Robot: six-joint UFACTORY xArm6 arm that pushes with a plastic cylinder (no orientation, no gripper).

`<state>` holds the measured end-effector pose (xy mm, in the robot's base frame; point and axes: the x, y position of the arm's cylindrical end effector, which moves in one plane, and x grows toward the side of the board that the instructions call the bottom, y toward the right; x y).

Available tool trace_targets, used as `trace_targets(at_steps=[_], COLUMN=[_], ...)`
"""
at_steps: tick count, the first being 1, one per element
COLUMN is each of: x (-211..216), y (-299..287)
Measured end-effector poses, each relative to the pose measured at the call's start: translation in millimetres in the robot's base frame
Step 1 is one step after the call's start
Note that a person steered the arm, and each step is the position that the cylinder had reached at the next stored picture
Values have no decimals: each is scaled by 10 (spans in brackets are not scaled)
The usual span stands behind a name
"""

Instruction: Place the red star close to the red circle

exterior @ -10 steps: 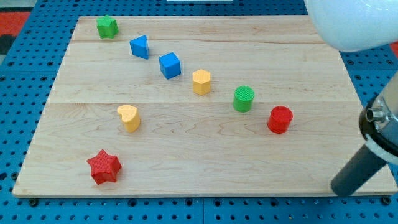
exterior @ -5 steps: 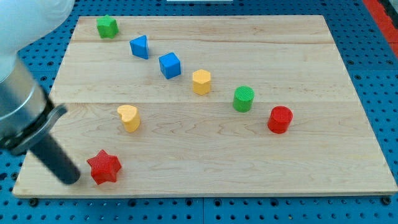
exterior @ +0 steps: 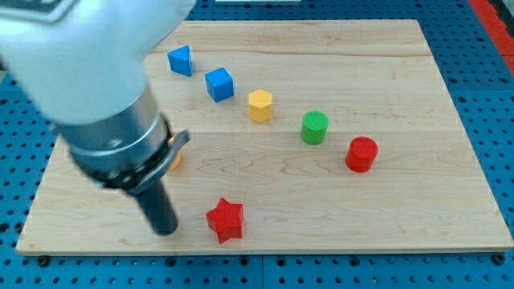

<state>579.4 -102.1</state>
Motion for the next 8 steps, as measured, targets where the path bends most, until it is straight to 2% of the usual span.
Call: trace_targets(at_steps=[1, 2, 3, 5, 6, 7, 8], x=[-134, -98, 361, 216, 208, 256, -179], y=[393, -366, -480, 1098, 1209, 346, 396])
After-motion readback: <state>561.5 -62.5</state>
